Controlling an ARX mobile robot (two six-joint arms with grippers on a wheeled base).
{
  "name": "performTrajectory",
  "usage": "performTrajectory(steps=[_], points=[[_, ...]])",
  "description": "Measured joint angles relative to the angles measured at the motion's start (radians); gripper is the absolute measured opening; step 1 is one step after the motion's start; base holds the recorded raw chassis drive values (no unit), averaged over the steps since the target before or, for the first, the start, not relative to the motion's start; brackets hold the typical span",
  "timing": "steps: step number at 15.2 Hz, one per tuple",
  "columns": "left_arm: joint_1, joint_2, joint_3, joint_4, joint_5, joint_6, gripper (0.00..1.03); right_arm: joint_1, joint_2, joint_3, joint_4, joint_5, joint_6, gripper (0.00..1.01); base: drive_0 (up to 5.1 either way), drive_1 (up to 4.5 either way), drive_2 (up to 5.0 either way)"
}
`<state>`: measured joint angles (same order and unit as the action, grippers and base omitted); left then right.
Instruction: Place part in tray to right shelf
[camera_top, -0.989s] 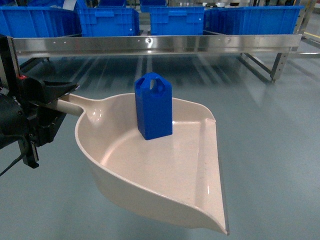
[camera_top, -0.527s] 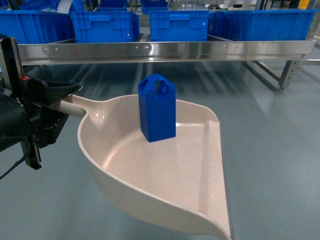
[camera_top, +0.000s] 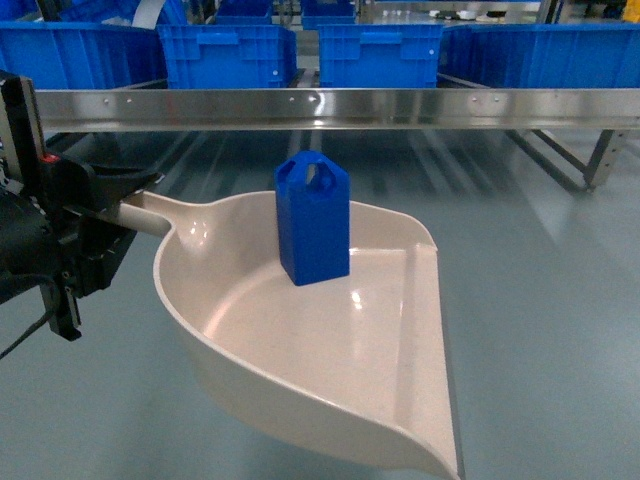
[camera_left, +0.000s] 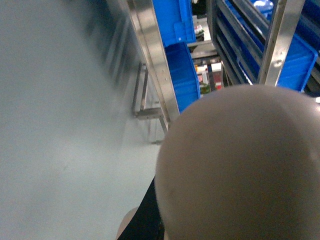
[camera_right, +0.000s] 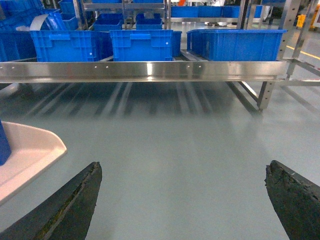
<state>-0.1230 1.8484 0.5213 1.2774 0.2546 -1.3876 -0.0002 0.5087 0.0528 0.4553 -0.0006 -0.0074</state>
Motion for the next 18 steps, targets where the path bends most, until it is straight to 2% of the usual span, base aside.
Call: performTrajectory(steps=[10, 18], points=[[0.002, 0.000, 0.000, 0.003, -0.003, 0.000, 0.15, 0.000, 0.000, 0.000, -0.004, 0.000, 0.000, 0.98, 1.2, 5.51, -3.2], [0.002, 0.000, 0.000, 0.006, -0.003, 0.000, 0.15, 0.000, 0.000, 0.000, -0.002, 0.000, 0.000, 0.98, 0.0, 4.34, -4.3]])
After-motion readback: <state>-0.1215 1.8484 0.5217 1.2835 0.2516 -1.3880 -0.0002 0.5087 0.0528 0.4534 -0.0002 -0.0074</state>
